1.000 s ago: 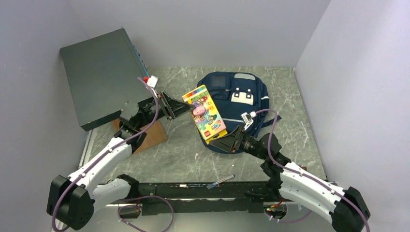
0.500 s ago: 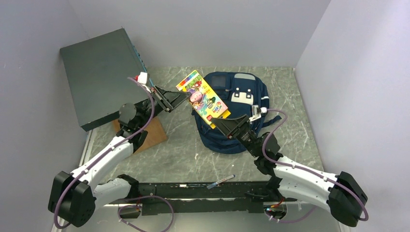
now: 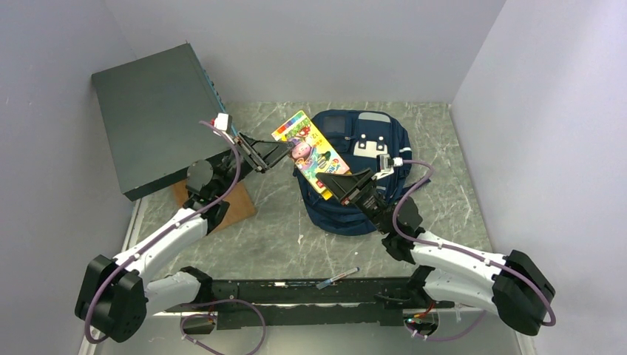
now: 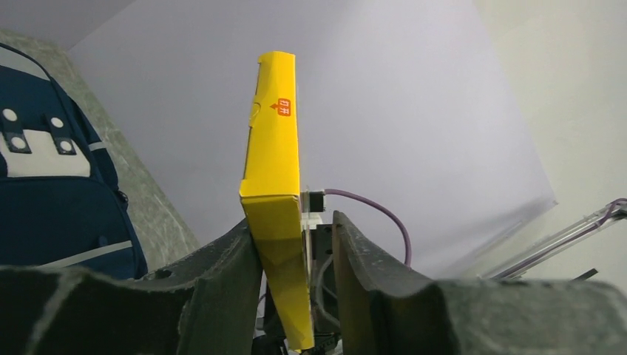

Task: Pack the student bag
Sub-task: Pick up the stationery from the center of the board.

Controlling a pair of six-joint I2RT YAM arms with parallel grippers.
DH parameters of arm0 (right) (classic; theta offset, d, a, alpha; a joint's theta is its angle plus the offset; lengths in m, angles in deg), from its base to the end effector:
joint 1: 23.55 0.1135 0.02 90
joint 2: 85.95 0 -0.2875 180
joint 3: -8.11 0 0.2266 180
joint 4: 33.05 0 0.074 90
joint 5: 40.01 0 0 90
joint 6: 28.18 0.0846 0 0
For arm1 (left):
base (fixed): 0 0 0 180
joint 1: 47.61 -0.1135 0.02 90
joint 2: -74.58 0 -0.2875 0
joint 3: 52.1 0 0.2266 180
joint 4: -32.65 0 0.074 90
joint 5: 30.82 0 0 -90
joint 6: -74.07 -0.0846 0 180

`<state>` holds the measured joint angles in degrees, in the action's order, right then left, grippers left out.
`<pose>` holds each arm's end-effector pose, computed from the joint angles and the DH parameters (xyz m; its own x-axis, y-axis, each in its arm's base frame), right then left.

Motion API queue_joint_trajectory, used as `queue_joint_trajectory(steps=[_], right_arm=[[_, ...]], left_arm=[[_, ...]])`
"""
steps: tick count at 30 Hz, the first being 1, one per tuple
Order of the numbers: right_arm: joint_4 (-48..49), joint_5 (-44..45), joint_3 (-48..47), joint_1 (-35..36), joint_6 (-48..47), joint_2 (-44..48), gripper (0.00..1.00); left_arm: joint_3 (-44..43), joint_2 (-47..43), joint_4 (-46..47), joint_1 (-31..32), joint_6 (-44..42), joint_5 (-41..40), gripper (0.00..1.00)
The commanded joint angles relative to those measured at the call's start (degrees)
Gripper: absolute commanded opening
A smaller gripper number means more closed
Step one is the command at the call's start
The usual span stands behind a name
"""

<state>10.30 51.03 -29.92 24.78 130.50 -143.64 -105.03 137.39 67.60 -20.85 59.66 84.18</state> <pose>0.1507 0.1670 0.3440 -0.5883 0.7399 -0.3261 -0.5164 -0.0334 0.8557 0.2057 -0.1437 0.3942 -0.6321 -0.6643 -0.3989 0.5531 -0.0263 -0.8327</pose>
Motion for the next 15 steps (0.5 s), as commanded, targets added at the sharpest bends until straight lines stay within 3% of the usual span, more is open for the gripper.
queue_joint_trajectory(steps=[1, 4, 8, 11, 15], right_arm=[[1.89, 1.32, -1.26, 0.18, -1.04, 3.36, 0.23], [-7.23, 4.36, -0.61, 0.11, -3.41, 9.32, 0.13], [-20.67, 7.18, -0.63, -0.66, -7.98, 18.52, 0.11], [-45.61, 10.59, -6.89, -2.05, -16.39, 26.76, 0.11], [-82.64, 23.64, -20.15, -2.19, -26.40, 31.52, 0.11]], left_arm=[[0.57, -0.58, 3.96, 0.85, -2.57, 0.07, 0.50], [3.39, -2.61, 1.05, 0.89, -6.66, 1.18, 0.73], [6.56, -7.27, -8.95, 0.83, -14.68, 2.33, 0.87], [7.74, -12.52, -23.31, 0.83, -24.40, -0.05, 0.93], [3.62, -16.00, -39.82, 3.15, -41.12, -2.41, 0.94]])
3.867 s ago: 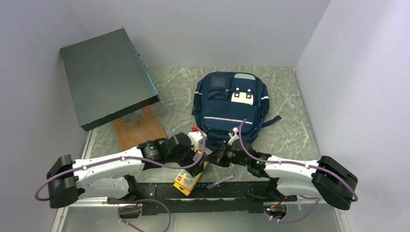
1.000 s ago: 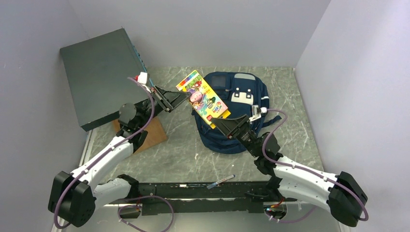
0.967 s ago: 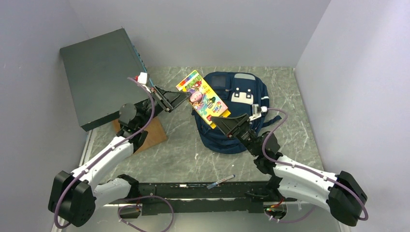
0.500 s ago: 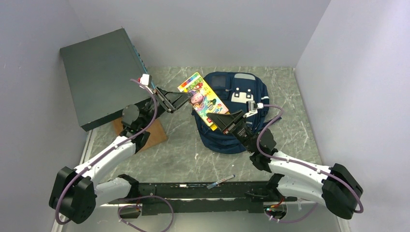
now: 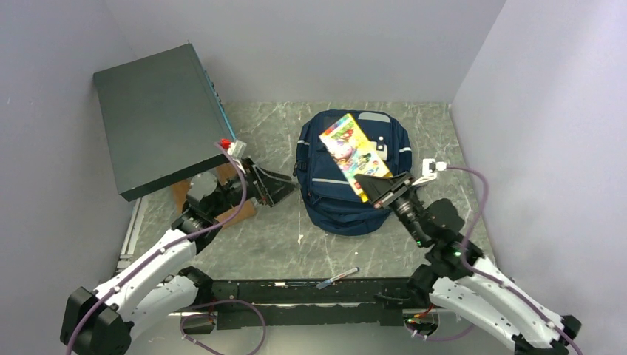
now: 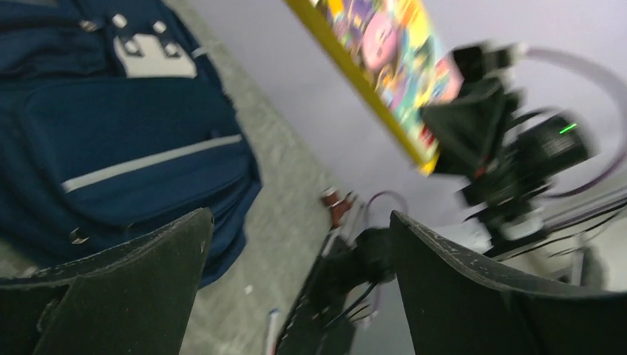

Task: Pack the student bag
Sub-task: Pick up the stationery from the center of the board, then place the stationery in the student bag.

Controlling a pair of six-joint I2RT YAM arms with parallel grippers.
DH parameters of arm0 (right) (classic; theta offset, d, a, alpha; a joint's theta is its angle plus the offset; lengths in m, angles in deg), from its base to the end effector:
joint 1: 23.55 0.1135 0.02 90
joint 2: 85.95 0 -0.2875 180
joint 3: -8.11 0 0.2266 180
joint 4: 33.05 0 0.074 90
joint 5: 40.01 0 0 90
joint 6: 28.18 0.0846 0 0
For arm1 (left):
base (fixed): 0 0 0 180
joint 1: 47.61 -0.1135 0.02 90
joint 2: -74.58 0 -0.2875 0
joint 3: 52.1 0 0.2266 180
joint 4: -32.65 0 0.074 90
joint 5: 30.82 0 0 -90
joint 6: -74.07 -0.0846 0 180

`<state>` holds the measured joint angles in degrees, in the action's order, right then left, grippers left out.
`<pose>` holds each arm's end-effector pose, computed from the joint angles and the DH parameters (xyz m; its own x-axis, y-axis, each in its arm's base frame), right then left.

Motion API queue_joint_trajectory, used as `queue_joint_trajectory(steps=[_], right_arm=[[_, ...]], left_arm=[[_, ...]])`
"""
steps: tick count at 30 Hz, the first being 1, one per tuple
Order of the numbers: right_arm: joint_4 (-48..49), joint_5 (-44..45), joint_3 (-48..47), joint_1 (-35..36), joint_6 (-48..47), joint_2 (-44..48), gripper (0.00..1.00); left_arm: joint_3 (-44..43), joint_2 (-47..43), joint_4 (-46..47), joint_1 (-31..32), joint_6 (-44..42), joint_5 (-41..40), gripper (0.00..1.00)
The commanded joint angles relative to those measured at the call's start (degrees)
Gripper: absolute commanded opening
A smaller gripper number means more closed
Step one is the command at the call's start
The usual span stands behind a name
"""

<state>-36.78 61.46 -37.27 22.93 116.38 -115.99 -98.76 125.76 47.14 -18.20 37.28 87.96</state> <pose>0.1109 0.0924 0.3489 -0.3893 0.7495 -0.5354 -0.4472 0.3543 0.8213 0.1643 -0.1394 0.3453 -0.5852 -0.4759 -0.6566 0.6259 0.2497 -0.7388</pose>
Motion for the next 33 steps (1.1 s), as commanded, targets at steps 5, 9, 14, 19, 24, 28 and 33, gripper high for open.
queue_joint_trajectory(steps=[5, 9, 14, 19, 24, 28, 33], right_arm=[[-61.86, 22.54, -22.47, -0.34, -14.71, 5.05, 0.12], [-68.38, 21.97, -25.78, -0.25, -14.57, 5.14, 0.12], [-74.20, 19.25, -28.16, -0.25, -12.86, 0.58, 0.12], [-81.20, 18.99, -31.50, -0.26, -10.86, -3.83, 0.11], [-82.92, 20.45, -33.07, -0.25, -10.23, 1.02, 0.11], [-85.02, 20.34, -33.52, -0.24, -9.03, 4.40, 0.11], [-85.61, 17.54, -33.13, -0.25, -8.34, 6.94, 0.11]], left_arm=[[-8.04, -7.06, -29.51, 11.97, -33.66, -18.09, 0.96], [-10.83, -4.10, -29.50, 12.16, -36.06, -13.52, 0.96], [-17.85, 5.24, -27.54, 14.05, -38.98, -5.43, 0.96], [-27.61, 17.70, -33.68, 24.22, -51.62, -13.52, 1.00], [-33.28, 30.95, -32.83, 31.89, -64.10, -27.85, 1.00], [-34.54, 39.60, -25.36, 35.89, -73.46, -33.48, 0.99], [-42.04, 50.00, -27.11, 36.41, -75.46, -40.49, 0.92]])
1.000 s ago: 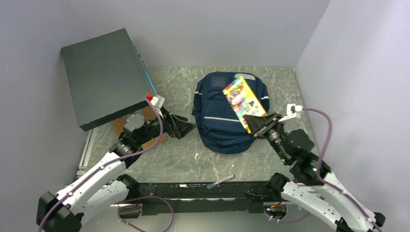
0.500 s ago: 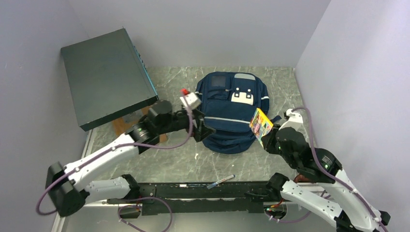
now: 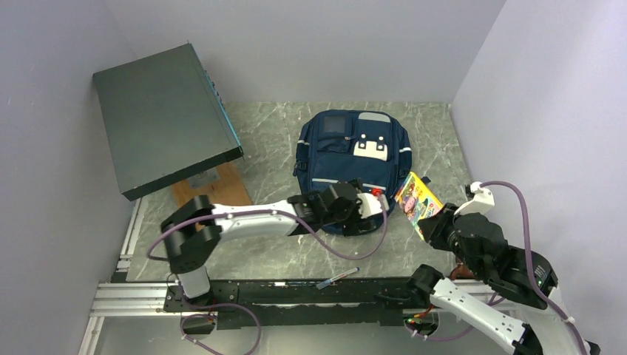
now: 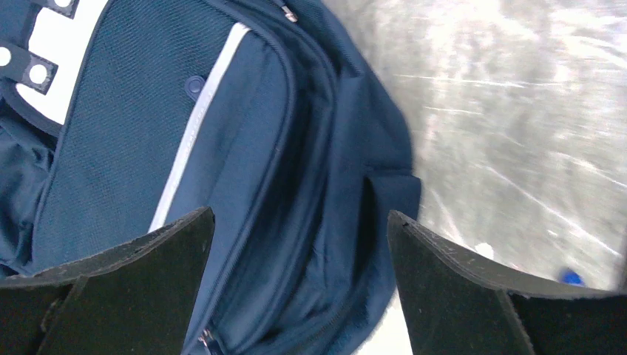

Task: Pack the student bag
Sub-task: Place the stationery in the student bag.

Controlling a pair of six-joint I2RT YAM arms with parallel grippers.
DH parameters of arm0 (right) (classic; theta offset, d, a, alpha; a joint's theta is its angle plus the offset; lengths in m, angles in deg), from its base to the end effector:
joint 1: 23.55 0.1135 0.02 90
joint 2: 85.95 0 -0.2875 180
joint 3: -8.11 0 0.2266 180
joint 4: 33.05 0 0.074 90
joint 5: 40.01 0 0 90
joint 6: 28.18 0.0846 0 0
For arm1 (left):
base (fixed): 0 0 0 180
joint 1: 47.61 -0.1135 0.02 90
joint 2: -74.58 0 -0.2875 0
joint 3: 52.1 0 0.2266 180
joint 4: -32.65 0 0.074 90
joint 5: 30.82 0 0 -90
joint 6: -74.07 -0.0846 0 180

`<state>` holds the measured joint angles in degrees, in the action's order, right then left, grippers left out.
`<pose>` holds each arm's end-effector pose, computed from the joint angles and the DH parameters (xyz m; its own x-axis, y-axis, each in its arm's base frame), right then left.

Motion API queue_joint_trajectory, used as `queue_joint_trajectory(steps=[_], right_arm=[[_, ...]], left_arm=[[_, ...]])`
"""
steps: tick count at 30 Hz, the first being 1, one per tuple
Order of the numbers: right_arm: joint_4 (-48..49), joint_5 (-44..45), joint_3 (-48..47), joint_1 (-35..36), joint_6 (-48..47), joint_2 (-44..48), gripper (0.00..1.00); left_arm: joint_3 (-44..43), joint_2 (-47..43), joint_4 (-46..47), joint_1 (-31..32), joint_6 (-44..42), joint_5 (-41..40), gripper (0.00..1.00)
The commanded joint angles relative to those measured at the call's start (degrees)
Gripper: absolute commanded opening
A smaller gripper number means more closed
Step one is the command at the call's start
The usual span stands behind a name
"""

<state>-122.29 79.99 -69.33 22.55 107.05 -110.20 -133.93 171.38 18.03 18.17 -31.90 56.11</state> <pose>0.0393 -0.0202 0.3263 -0.5314 0.3345 -0.7783 0.0476 0.9291 0.3668 0.1726 -0.3727 0.2622 0.0505 0.5573 -0.8287 0.9129 0.3108 0.2647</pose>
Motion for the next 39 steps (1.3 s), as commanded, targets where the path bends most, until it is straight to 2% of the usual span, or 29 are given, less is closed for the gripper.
queue_joint_trajectory(steps=[1, 7, 17, 19, 21, 24, 26, 30, 32, 36, 39], right_arm=[[0.35, -1.74, -0.62, 0.12, 1.11, 1.91, 0.11], [2.84, -4.91, 2.33, 0.15, 1.35, 5.54, 0.11], [4.96, -6.79, 4.06, 0.13, 1.18, 5.16, 0.11], [5.30, -7.28, 4.75, 0.15, 1.24, 4.79, 0.11], [5.32, -7.70, 5.61, 0.17, 1.77, 4.49, 0.11], [6.11, -8.42, 6.89, 0.12, 2.71, 4.57, 0.11], [7.63, -9.65, 8.28, 0.12, 2.99, 5.12, 0.11], [13.15, -13.29, 12.02, 0.13, 3.29, 5.21, 0.11], [14.93, -14.23, 13.33, 0.12, 3.72, 4.49, 0.11], [21.93, -16.09, 16.57, 0.12, 3.77, 3.85, 0.08], [28.99, -18.01, 19.87, 0.13, 4.35, 1.53, 0.00]], left_arm=[[-7.92, 5.91, 1.73, 0.05, -6.14, -9.83, 0.90], [-11.28, 12.17, 2.70, -0.03, -7.42, -16.88, 0.72], [-15.11, 17.57, 1.38, -0.19, -8.59, -20.07, 0.63], [-15.56, 16.82, 0.92, -0.42, -7.93, -21.19, 0.45], [-15.42, 14.80, 0.70, -0.75, -6.43, -21.49, 0.36], [-14.68, 10.98, -0.28, -1.89, -2.80, -18.21, 0.32], [-13.98, 8.54, -0.64, -3.09, 0.54, -14.08, 0.26], [-13.94, 5.87, -4.66, -6.43, 7.09, -4.68, 0.06], [-14.16, 5.42, -5.80, -7.94, 9.98, -0.63, 0.00], [-12.01, 3.60, -4.39, -10.54, 14.41, 3.74, 0.00], [-9.83, 1.94, -2.10, -12.15, 18.03, 7.44, 0.00]])
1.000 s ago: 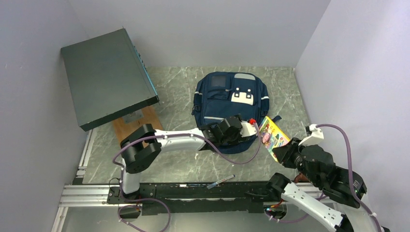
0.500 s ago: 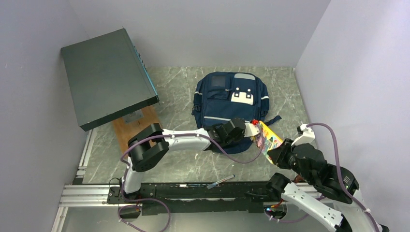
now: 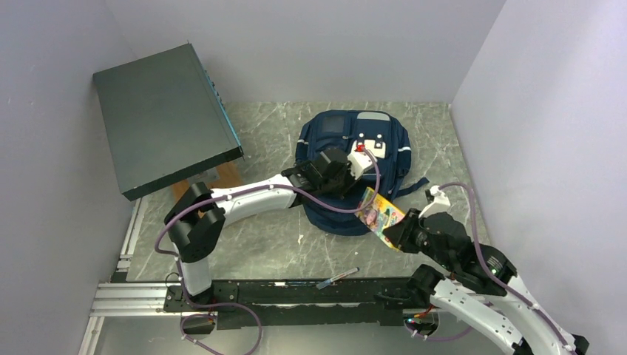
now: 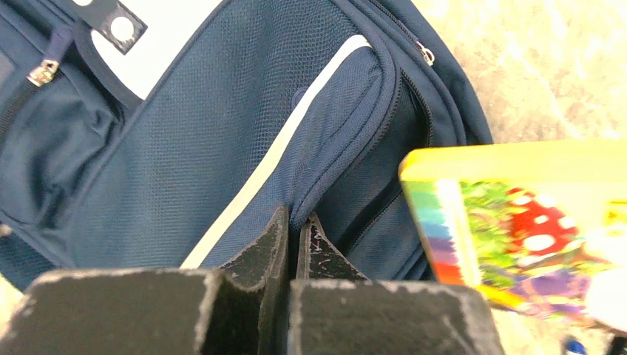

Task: Pack the student bag
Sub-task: Place the stationery in the student bag.

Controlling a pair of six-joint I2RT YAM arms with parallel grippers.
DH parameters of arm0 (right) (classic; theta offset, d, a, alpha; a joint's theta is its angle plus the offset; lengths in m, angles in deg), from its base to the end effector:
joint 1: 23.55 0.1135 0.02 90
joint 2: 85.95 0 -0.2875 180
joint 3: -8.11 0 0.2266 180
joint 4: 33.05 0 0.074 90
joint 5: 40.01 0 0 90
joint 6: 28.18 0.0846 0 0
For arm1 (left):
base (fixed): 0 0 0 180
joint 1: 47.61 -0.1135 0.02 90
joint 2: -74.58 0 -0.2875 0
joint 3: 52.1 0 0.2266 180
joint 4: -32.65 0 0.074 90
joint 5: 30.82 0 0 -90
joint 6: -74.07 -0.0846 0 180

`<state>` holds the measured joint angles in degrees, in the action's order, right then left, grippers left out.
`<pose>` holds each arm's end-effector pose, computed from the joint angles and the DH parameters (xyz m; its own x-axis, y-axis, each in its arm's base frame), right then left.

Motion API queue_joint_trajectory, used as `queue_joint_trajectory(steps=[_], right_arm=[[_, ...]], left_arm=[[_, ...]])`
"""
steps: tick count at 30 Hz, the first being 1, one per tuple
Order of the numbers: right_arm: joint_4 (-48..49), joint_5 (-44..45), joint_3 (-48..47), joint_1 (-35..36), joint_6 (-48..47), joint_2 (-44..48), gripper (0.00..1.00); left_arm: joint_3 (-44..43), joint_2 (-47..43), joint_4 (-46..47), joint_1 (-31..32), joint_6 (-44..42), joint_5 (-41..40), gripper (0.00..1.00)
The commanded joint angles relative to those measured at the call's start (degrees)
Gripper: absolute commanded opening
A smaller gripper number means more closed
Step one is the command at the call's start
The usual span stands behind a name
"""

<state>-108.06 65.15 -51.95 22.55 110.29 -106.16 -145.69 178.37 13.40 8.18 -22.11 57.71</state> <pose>0.0516 0.0217 0.2684 -0.6744 0.3412 -0.6548 -0.0639 0.8565 0.5122 0.2546 -0.3706 0.2746 -0.1872 0.4667 -0.8644 0.8392 0.5334 0.1063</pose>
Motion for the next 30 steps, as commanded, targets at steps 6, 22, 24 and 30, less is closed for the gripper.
queue_joint_trajectory(steps=[6, 22, 24, 30], right_arm=[[27.12, -9.93, 6.95, -2.77, 2.06, -9.21, 0.00], [61.30, -59.02, 21.95, -41.65, 6.96, -20.23, 0.12], [64.91, -60.69, 21.78, -43.28, 7.20, -23.54, 0.19], [70.57, -63.21, 16.12, -43.54, 4.20, -38.52, 0.44]], left_arm=[[3.09, -6.68, 3.46, -3.77, 10.82, 9.68, 0.00], [4.91, -10.41, 5.06, -4.01, 11.36, 11.81, 0.00], [4.87, -10.45, 5.11, -3.96, 11.57, 12.76, 0.00], [4.93, -10.52, 5.58, -3.99, 12.24, 13.66, 0.00]])
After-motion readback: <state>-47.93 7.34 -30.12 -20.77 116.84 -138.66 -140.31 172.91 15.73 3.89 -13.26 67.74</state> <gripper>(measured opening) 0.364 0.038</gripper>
